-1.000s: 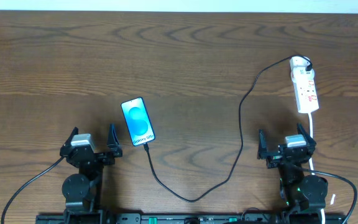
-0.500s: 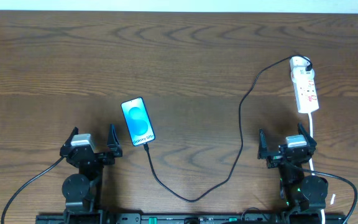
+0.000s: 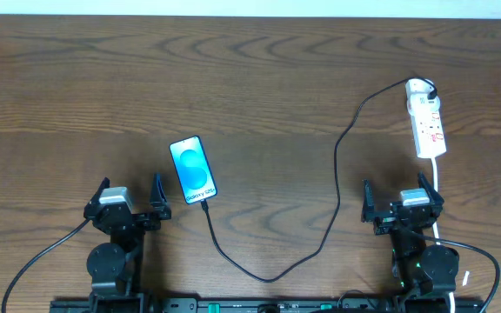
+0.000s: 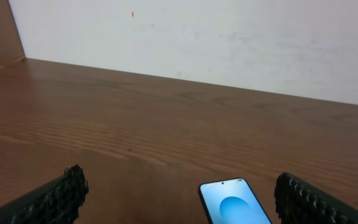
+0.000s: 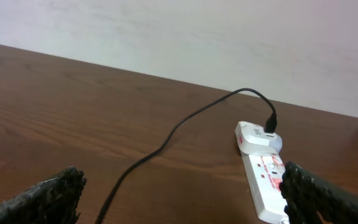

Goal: Plug charger to phone and switch on socket

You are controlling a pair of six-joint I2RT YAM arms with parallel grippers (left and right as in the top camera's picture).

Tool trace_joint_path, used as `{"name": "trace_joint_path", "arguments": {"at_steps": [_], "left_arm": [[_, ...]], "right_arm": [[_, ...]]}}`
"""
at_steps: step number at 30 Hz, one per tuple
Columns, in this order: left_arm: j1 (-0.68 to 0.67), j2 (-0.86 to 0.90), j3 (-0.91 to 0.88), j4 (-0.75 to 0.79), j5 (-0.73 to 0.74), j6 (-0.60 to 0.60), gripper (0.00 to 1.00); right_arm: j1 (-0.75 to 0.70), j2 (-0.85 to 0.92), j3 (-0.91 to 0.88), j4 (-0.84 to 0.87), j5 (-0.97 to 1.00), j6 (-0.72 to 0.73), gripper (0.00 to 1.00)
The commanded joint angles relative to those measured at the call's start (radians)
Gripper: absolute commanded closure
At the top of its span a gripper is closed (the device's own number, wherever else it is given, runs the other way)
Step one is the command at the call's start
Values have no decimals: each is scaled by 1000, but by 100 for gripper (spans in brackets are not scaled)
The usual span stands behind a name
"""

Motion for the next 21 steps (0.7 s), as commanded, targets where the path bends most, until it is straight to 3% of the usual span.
{"name": "trace_joint_path", "arguments": {"at_steps": [1, 5, 21], "left_arm": [[6, -7, -16, -41, -13, 13, 2], [6, -7, -16, -41, -13, 13, 2], [6, -7, -16, -41, -13, 13, 2]], "right_arm": [[10, -10, -2, -9, 29, -12, 1], [10, -10, -2, -6, 79, 71, 1], [10, -10, -2, 0, 132, 124, 1]]}}
